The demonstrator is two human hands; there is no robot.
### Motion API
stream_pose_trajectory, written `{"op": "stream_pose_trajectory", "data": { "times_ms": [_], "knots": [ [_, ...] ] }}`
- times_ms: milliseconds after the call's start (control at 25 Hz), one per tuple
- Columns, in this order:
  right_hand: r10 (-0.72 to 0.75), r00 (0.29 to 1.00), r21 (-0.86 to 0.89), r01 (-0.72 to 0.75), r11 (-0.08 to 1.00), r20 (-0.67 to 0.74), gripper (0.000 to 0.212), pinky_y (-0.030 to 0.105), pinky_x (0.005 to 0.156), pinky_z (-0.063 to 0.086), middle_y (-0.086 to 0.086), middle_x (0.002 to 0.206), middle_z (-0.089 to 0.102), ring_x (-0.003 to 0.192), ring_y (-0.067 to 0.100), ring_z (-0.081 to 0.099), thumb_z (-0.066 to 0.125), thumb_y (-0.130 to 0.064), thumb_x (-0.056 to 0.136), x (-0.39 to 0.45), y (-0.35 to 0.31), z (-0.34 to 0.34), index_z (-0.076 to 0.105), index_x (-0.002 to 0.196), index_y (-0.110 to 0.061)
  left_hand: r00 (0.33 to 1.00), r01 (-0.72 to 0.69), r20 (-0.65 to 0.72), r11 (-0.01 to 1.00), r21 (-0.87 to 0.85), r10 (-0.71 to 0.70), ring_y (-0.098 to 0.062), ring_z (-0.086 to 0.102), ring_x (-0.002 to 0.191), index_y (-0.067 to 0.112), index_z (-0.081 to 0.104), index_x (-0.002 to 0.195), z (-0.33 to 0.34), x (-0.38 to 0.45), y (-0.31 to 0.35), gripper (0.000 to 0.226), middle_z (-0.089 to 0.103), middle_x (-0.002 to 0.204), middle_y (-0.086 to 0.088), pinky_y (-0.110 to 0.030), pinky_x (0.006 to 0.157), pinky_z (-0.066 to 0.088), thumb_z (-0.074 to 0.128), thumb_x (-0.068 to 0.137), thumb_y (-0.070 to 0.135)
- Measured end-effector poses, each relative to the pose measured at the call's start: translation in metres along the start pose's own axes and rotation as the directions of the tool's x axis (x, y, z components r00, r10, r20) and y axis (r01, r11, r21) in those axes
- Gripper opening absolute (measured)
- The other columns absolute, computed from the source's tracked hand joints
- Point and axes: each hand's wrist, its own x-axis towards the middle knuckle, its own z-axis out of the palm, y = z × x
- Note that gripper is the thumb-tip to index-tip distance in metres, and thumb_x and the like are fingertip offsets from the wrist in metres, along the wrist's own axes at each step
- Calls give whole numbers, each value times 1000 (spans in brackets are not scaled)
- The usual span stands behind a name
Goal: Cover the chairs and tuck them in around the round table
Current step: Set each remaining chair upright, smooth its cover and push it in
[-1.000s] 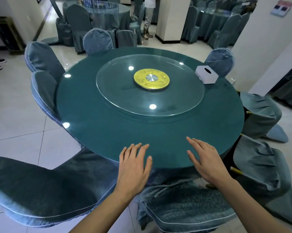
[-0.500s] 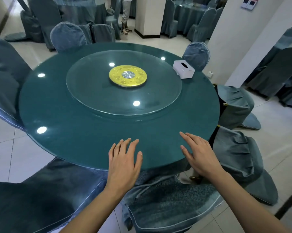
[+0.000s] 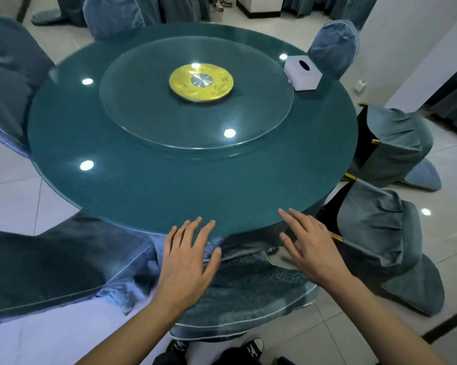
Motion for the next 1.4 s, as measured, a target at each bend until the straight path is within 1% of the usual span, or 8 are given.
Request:
{"op": "stream_pose_trajectory", "data": {
  "times_ms": [280,360,440,560,640,800,1200,1400],
  "knots": [
    [-138,951,157,97,983,276,59,35,123,15,-13,164,16,148,10,20,20,-64,100,-64,16,48,10,156,-45,936,-58,341,995,-80,82,-9,9,150,52,12,152,50,-79,33,69,9,163,17,-38,124,8,24,91,79],
    [-214,917,227,142,964,335,58,32,121,17,-20,161,18,145,6,21,18,-68,99,-75,18,57,12,154,-49,886,-55,452,991,-118,103,-4,14,147,54,8,151,53,-86,41,78,14,160,21,-35,122,15,35,84,85],
    [-287,884,244,205,948,370,63,28,115,22,-23,151,33,136,3,32,27,-76,94,-83,22,60,24,151,-48,856,-67,507,995,-78,98,-7,30,141,50,11,152,56,-86,46,79,30,154,18,-31,116,27,53,87,67],
    [-341,850,151,306,940,402,51,28,105,33,-20,130,52,122,7,47,49,-60,92,-78,22,57,41,139,-43,873,-9,488,1000,-3,9,-20,48,131,45,26,151,63,-76,48,72,47,146,9,-35,105,42,55,90,21],
    [-325,841,62,332,941,433,45,33,98,39,-13,123,58,118,15,52,56,-38,90,-71,14,54,46,133,-38,868,14,496,1000,14,-19,-23,52,129,48,32,148,66,-71,48,75,51,143,8,-39,102,45,53,88,10],
    [-304,824,-70,380,922,479,36,37,85,42,-3,120,59,113,23,56,53,-31,91,-74,4,46,46,126,-29,858,11,513,996,-84,34,-19,54,126,52,35,145,74,-77,44,73,52,142,12,-33,101,45,60,85,19],
    [-254,830,-159,375,913,497,41,36,89,45,-5,126,60,113,23,60,54,-34,91,-102,30,26,50,132,-30,867,-192,416,954,-231,276,-13,53,129,46,33,148,109,-86,63,68,51,146,14,-35,97,46,60,86,38],
    [-313,861,-109,383,917,400,53,22,49,53,-13,76,70,61,11,69,96,-42,37,-121,31,13,72,83,-33,848,-258,397,927,-273,353,-18,51,133,43,30,150,122,-97,71,66,49,150,5,-40,102,47,59,91,39]
  ]
}}
